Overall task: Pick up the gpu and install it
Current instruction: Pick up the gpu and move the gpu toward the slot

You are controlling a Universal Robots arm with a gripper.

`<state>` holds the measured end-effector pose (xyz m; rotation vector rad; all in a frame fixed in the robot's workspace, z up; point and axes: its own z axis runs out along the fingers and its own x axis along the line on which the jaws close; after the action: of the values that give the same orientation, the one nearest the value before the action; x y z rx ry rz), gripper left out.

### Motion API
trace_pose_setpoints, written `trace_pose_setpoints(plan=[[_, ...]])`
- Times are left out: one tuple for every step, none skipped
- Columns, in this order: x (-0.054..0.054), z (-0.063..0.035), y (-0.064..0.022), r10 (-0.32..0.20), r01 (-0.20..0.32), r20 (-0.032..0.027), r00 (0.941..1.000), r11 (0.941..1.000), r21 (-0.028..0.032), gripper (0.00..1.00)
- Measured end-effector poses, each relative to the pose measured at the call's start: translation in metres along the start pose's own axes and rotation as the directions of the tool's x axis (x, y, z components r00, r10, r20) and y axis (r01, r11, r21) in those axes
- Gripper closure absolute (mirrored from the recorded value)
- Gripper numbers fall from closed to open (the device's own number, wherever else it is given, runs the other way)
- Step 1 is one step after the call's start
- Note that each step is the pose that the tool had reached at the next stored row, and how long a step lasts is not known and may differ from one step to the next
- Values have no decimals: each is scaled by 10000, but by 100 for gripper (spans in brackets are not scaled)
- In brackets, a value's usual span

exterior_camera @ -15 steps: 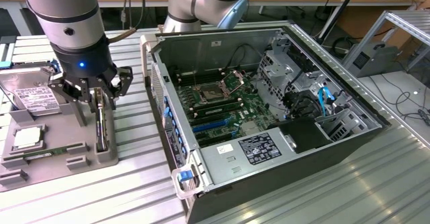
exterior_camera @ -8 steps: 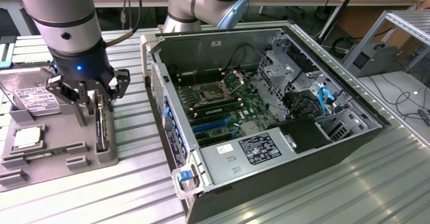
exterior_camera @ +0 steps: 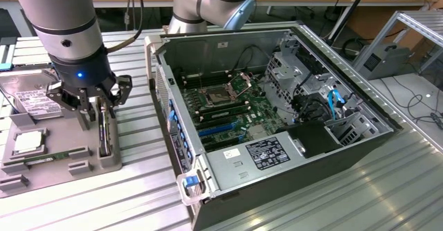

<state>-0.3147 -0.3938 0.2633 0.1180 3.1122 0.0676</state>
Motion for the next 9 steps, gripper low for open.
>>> trace_pose_setpoints(plan=[[2,10,-1,-1,1,0,10000,10000,-1,56],[8,29,-2,0,0,0,10000,10000,0,56],[11,38,-2,0,0,0,10000,10000,0,56],[14,47,-3,-1,1,0,10000,10000,0,56],[20,64,-4,0,0,0,10000,10000,0,56],[26,96,-6,-1,1,-1,10000,10000,0,56],[27,122,-7,-1,1,0,10000,10000,0,56],[29,139,-8,-1,1,0,10000,10000,0,56],[29,153,-9,-1,1,0,10000,10000,0,56]])
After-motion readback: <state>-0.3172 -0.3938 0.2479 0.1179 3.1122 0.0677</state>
